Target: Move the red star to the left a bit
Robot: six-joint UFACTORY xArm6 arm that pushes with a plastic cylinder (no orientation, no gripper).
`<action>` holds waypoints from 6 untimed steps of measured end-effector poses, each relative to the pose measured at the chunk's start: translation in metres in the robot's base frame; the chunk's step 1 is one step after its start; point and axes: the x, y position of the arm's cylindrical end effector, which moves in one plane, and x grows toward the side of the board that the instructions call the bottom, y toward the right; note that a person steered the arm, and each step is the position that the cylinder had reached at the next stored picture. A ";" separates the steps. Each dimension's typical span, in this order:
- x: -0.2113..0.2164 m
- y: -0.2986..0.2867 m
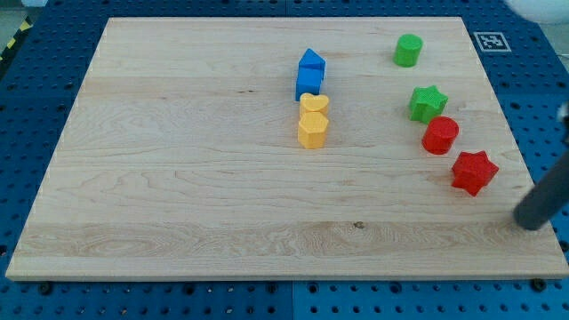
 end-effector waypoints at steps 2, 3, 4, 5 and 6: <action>-0.043 0.013; -0.045 0.012; -0.045 0.002; -0.045 -0.006; -0.045 -0.015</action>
